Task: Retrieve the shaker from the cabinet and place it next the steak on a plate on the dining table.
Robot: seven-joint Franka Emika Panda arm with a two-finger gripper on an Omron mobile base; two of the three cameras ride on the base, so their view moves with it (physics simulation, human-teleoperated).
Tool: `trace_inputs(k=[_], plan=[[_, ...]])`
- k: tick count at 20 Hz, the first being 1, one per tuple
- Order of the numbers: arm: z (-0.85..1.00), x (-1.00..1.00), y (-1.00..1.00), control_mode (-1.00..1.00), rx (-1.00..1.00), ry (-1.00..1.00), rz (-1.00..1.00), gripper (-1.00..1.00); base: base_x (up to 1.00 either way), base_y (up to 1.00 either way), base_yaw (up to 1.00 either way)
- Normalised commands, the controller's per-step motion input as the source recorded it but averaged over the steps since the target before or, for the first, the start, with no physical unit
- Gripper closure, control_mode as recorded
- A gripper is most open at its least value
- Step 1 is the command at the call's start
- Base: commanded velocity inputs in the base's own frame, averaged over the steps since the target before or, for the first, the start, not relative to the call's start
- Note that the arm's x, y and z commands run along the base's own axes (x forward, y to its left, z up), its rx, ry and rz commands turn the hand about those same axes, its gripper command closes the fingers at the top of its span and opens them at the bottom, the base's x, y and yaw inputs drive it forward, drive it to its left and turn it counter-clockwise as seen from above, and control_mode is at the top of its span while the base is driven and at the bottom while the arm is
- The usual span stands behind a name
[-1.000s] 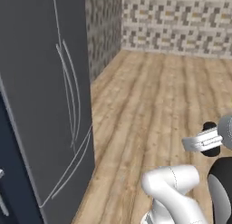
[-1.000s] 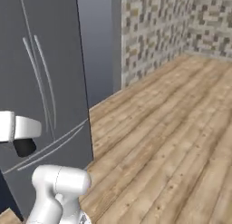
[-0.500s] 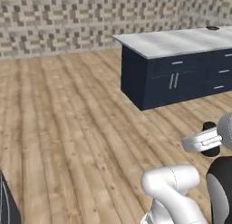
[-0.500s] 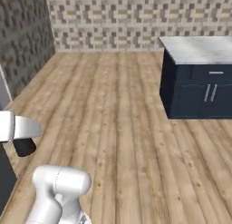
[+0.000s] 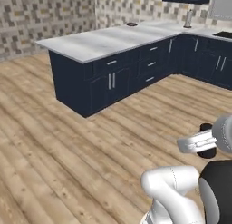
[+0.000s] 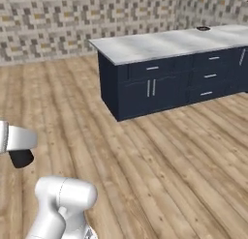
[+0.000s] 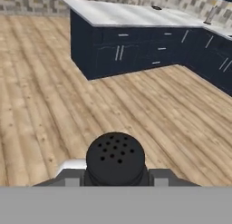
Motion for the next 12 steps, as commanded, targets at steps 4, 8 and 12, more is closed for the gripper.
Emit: trace_inputs(k=[4,8,12], plan=[[0.0,0.0,0.0,1.0,0.0,0.0,0.0,1.0,1.0,0.78,-0.1],[0.0,0.0,0.0,1.0,0.0,0.0,0.0,1.0,1.0,1.0,-0.13],[0.0,0.0,0.0,1.0,0.0,0.0,0.0,1.0,1.0,1.0,-0.14]])
